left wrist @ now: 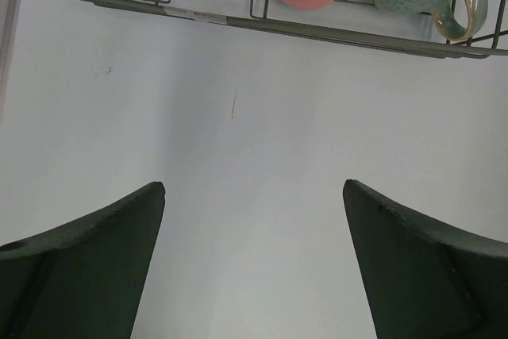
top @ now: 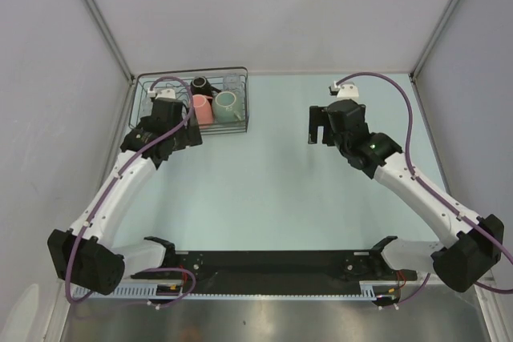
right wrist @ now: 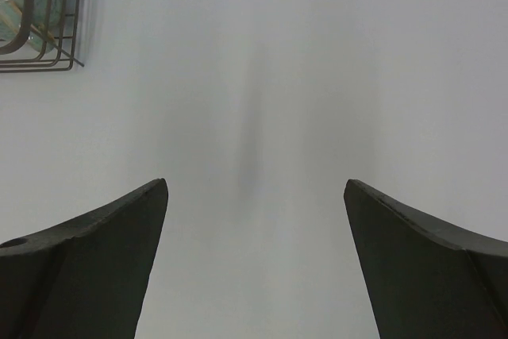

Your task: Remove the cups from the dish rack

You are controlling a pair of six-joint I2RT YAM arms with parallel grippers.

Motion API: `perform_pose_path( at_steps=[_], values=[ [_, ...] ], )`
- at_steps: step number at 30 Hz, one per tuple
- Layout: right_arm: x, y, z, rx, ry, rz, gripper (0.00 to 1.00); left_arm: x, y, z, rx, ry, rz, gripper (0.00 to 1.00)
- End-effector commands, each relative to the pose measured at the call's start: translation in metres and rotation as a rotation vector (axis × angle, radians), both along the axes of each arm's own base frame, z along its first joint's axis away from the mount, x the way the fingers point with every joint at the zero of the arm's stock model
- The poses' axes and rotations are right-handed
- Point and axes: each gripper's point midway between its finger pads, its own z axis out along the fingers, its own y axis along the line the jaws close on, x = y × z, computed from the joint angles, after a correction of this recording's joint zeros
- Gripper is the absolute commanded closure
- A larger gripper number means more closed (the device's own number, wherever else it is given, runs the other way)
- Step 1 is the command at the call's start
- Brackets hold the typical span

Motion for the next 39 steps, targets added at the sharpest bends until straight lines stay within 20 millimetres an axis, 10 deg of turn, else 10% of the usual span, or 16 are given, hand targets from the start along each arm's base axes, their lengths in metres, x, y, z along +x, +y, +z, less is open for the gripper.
perform_pose_path(
  at_steps=[1, 19, 30, 39],
  values=[
    [0.002, -0.005, 0.013, 0.001, -0.053, -0.02, 0.0, 0.002, 0.004, 0.02, 0.0, -0.088, 0.018, 0.0],
    [0.0, 0.003, 0.013, -0.08, -0.03, -0.096, 0.0, 0.061, -0.009, 0.045, -0.104, -0.154, 0.172, 0.0],
    [-0.005, 0.005, 0.02, -0.055, -0.058, -0.094, 0.0, 0.129, -0.083, 0.053, -0.116, -0.087, 0.003, 0.0],
    [-0.001, 0.007, 0.015, -0.071, -0.043, -0.085, 0.0, 0.155, -0.13, 0.008, -0.157, 0.004, 0.022, 0.04]
  ],
)
